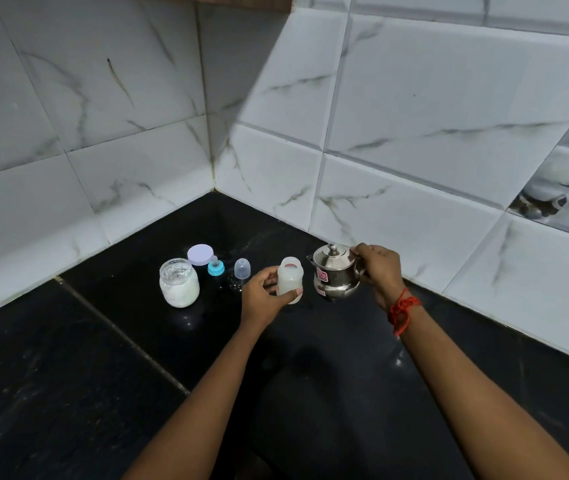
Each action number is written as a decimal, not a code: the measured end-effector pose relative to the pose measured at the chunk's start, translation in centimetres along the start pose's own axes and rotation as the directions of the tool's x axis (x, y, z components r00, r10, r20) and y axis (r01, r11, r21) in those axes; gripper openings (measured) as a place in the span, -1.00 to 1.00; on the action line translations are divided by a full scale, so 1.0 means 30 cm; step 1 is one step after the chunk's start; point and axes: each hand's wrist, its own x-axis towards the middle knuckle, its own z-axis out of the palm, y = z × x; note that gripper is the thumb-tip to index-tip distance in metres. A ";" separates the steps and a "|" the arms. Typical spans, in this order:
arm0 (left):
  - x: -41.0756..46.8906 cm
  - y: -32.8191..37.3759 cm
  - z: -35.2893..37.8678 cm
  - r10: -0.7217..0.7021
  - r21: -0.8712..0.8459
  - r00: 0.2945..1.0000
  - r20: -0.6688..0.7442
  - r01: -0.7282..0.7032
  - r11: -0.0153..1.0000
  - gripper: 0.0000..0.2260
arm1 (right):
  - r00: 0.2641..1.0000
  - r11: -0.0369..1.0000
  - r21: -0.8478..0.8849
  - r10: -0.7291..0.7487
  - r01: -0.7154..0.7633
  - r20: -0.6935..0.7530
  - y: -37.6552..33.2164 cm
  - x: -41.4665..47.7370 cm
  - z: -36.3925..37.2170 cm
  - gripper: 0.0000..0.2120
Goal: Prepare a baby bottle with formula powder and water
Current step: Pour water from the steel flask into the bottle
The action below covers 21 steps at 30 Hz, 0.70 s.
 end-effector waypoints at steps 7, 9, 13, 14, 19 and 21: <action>-0.005 0.001 -0.036 -0.056 0.020 0.997 -0.051 0.057 0.998 -0.49 | 0.984 0.980 0.107 0.175 -0.170 -0.037 0.242 0.031 0.030 -0.84; -0.010 0.002 -0.051 -0.066 0.021 0.995 -0.068 0.068 0.997 -0.49 | 0.976 0.969 0.137 0.214 -0.206 -0.044 0.317 0.043 0.037 -0.87; -0.033 -0.002 -0.084 -0.080 0.043 0.993 -0.087 0.084 0.996 -0.49 | 0.960 0.950 0.185 0.269 -0.253 -0.072 0.432 0.061 0.039 -0.94; -0.041 -0.004 -0.090 -0.080 0.048 0.992 -0.094 0.085 0.995 -0.50 | 0.958 0.944 0.198 0.280 -0.262 -0.067 0.453 0.063 0.040 -0.93; -0.089 -0.006 -0.108 -0.089 0.076 0.989 -0.116 0.098 0.992 -0.53 | 0.952 0.929 0.238 0.302 -0.284 -0.044 0.507 0.058 0.046 -0.90; -0.102 -0.009 -0.114 -0.092 0.081 0.988 -0.120 0.103 0.991 -0.52 | 0.954 0.929 0.238 0.298 -0.284 -0.027 0.520 0.057 0.046 -0.92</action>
